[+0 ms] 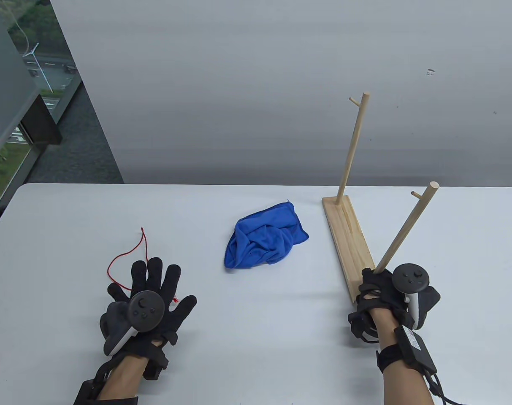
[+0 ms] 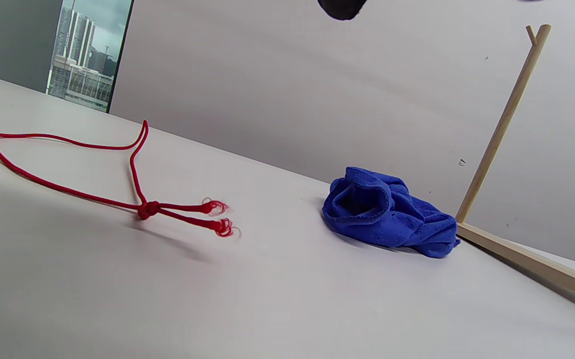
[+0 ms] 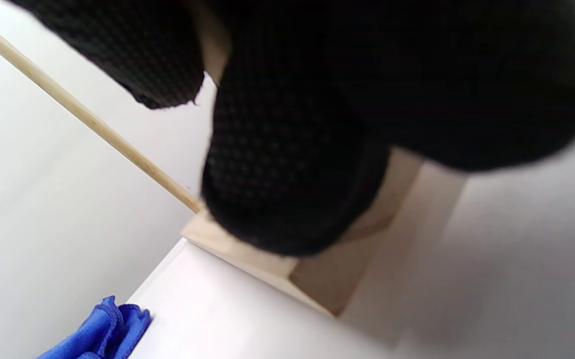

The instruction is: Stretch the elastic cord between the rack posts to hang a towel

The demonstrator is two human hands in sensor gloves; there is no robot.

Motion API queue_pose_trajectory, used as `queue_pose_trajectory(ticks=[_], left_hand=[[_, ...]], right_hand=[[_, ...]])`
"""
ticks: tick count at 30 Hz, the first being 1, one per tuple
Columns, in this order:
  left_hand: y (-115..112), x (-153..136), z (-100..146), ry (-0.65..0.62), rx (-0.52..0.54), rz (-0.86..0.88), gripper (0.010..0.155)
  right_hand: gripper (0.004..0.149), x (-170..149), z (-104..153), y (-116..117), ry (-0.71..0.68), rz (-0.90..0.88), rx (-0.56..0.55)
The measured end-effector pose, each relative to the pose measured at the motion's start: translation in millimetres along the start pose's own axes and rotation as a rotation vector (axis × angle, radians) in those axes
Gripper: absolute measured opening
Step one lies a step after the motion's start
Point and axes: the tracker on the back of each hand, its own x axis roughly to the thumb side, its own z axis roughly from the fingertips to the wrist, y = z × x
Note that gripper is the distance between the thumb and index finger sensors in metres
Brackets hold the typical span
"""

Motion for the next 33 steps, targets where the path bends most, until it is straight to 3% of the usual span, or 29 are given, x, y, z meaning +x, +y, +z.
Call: queue_pose_trajectory(ticks=[22, 33], left_hand=[[-0.4, -1.7, 0.2, 0.008, -0.005, -0.008, 0.088], [-0.5, -2.8, -0.1, 0.017, -0.006, -0.006, 0.088]], right_hand=[[0.049, 19.2, 18.3, -53.4, -0.271, 0.01, -0.058], [0.048, 32.3, 29.7, -60.6, -0.419, 0.045, -0.05]])
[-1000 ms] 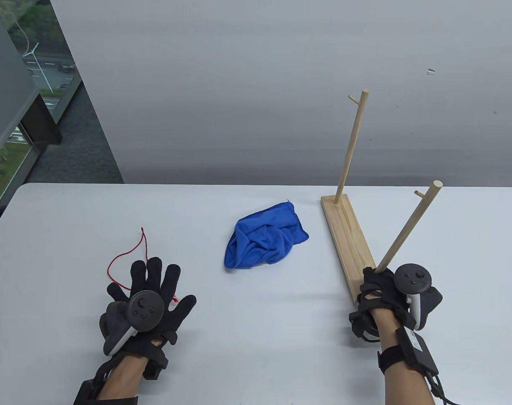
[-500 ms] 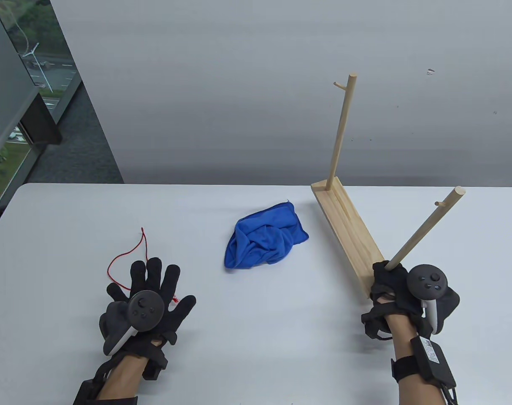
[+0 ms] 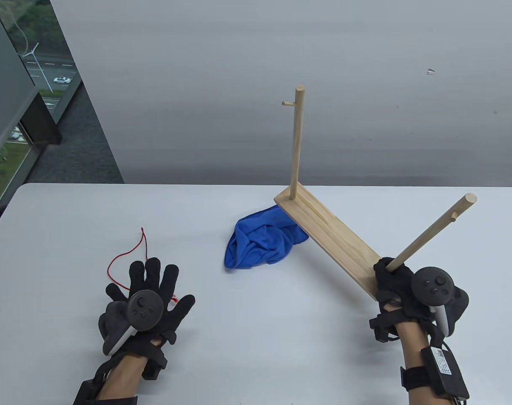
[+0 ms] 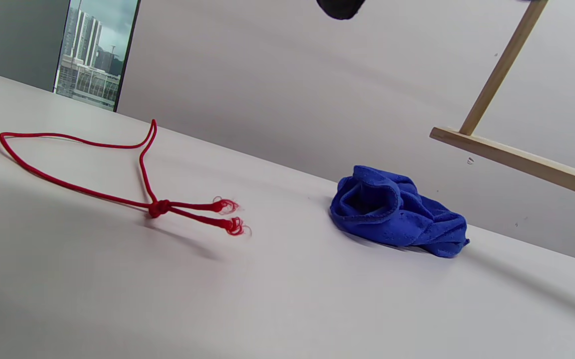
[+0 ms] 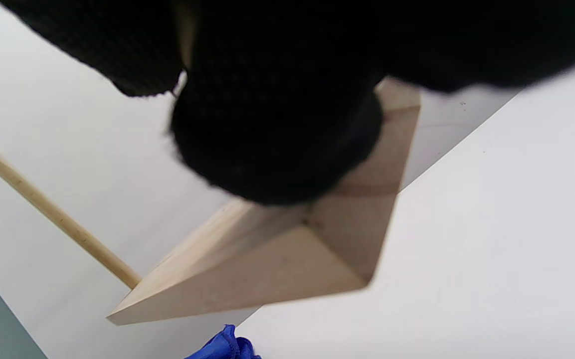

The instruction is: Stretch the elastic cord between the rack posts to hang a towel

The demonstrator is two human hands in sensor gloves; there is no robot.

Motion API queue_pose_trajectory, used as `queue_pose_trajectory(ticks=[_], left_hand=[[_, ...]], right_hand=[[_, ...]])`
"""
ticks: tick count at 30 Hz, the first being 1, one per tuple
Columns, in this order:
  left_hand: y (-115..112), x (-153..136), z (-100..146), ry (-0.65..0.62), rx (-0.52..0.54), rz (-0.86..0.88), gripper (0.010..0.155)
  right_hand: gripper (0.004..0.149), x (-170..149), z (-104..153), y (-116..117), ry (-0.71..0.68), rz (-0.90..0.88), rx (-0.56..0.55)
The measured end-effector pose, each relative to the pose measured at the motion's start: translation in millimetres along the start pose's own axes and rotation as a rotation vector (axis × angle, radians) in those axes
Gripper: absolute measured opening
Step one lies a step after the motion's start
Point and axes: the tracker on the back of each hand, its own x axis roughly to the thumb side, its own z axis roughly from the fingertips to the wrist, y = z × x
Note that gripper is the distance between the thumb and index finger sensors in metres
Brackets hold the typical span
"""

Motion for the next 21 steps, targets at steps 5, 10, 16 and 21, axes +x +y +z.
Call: queue_pose_trajectory(ticks=[5, 10, 16, 21], left_hand=[[0.2, -0.7, 0.0, 0.006, -0.001, 0.004, 0.088], [0.6, -2.1, -0.3, 0.011, 0.002, 0.006, 0.088], [1.1, -3.5, -0.4, 0.018, 0.003, 0.008, 0.088], [1.4, -4.9, -0.4, 0.023, 0.004, 0.01, 0.088]], right_hand=[[0.047, 10.2, -1.4, 5.9, -0.072, 0.032, 0.048], [0.047, 19.2, -0.8, 15.3, -0.143, 0.047, 0.106], [0.046, 26.7, -1.1, 30.5, -0.2, 0.016, 0.201], [0.046, 29.0, -2.9, 47.1, -0.221, -0.007, 0.299]])
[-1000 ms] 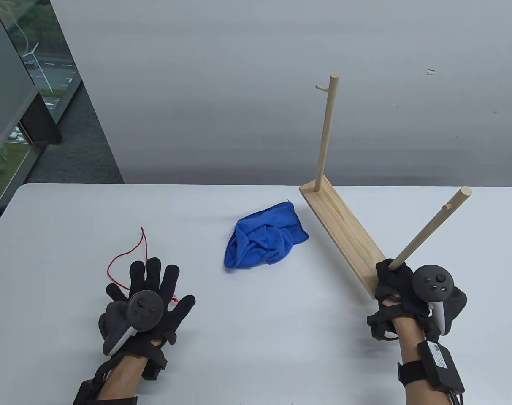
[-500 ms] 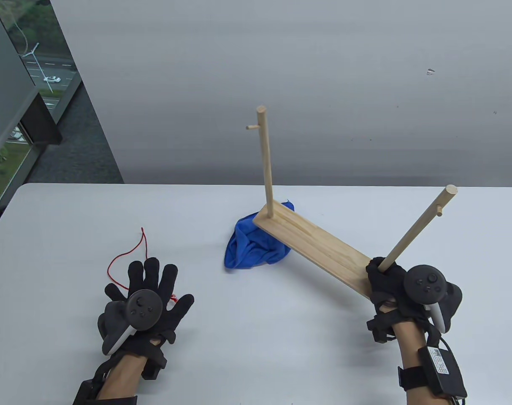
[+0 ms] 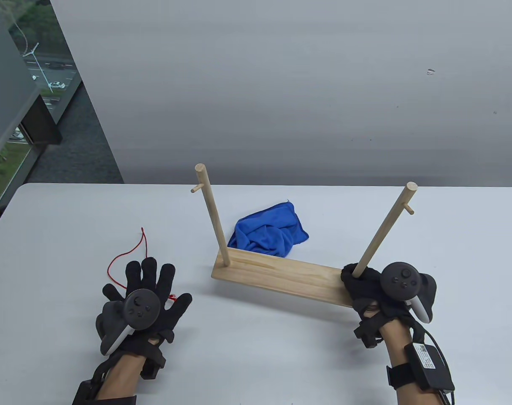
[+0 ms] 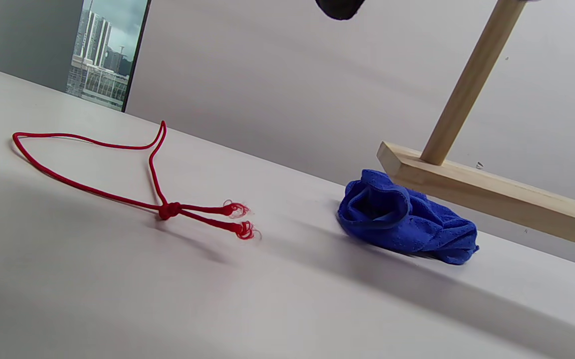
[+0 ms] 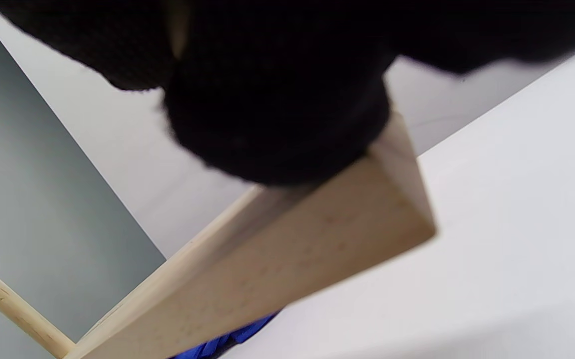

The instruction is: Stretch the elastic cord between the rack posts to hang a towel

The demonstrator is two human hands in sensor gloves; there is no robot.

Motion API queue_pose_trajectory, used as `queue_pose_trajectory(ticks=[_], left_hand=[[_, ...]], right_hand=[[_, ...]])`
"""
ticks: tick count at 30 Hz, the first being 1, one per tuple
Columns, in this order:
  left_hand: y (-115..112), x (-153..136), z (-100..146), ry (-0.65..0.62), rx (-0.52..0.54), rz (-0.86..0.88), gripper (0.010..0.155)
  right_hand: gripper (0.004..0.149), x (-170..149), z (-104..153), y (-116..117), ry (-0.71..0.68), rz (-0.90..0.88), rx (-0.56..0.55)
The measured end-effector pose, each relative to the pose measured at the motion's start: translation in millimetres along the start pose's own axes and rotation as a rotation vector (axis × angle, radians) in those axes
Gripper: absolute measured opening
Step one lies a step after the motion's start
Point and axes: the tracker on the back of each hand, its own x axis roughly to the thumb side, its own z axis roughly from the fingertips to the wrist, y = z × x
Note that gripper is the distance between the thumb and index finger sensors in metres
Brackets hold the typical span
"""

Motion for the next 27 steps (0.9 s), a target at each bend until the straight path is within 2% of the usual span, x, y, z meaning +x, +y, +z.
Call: queue_pose_trajectory(ticks=[12, 21, 27], left_hand=[[-0.4, -2.8, -0.4, 0.012, -0.003, -0.003, 0.088], [-0.3, -4.1, -0.9, 0.023, -0.004, -0.007, 0.088], [-0.3, -4.9, -1.2, 0.029, -0.007, -0.008, 0.088]], right_hand=[[0.046, -7.0, -20.6, 33.2, -0.03, -0.071, 0.179], [0.046, -16.4, -32.3, 50.6, -0.017, -0.072, 0.27], [0.046, -19.7, -37.3, 56.1, -0.009, -0.081, 0.276]])
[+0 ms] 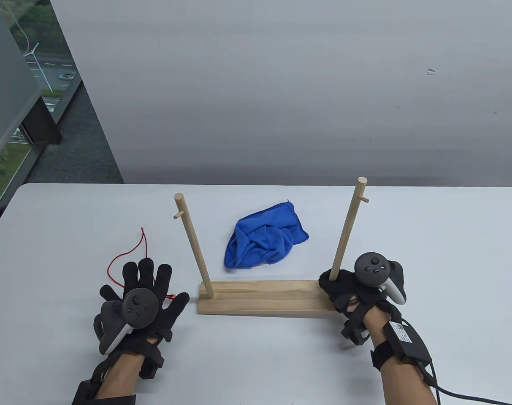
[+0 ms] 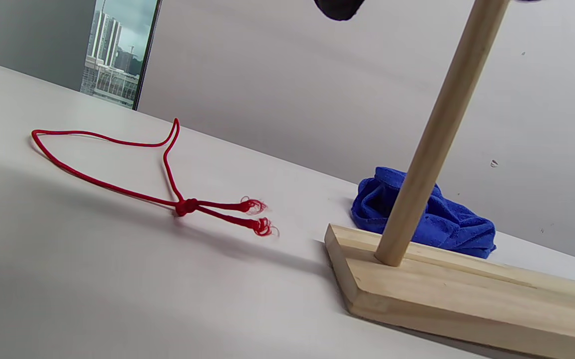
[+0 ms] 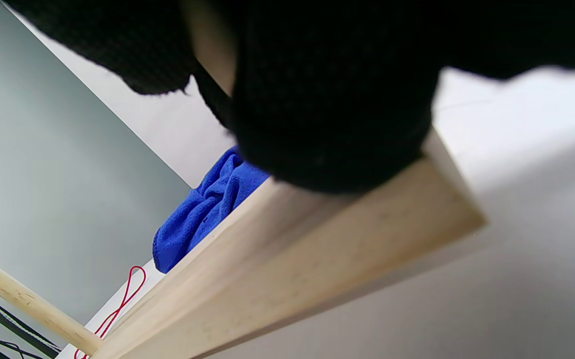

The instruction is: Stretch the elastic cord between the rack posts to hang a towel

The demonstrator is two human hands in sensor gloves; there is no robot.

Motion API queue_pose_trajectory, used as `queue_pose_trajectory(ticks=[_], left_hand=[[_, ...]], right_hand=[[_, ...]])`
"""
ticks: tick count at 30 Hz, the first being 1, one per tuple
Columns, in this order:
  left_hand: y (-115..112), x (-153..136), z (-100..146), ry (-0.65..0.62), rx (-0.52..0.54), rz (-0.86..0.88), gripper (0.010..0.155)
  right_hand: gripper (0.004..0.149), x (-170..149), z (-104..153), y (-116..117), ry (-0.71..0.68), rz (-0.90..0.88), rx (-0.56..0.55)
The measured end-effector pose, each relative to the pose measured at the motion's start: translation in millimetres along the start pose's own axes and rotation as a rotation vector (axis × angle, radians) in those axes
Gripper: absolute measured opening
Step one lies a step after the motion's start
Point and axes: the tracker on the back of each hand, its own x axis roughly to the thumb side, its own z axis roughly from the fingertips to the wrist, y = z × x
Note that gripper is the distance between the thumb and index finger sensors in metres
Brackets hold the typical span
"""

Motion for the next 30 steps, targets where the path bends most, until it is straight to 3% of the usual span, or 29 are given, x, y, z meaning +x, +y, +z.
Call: queue_pose_trajectory(ticks=[21, 30], left_hand=[[-2.5, -0.6, -1.3, 0.007, -0.014, -0.003, 0.088], [-1.0, -3.7, -1.5, 0.008, -0.002, -0.001, 0.087]], right_hand=[[0.05, -11.7, -3.1, 11.3, 0.095, 0.118, 0.074], [0.07, -12.5, 20.9, 3.3, 0.151, 0.079, 0.039]])
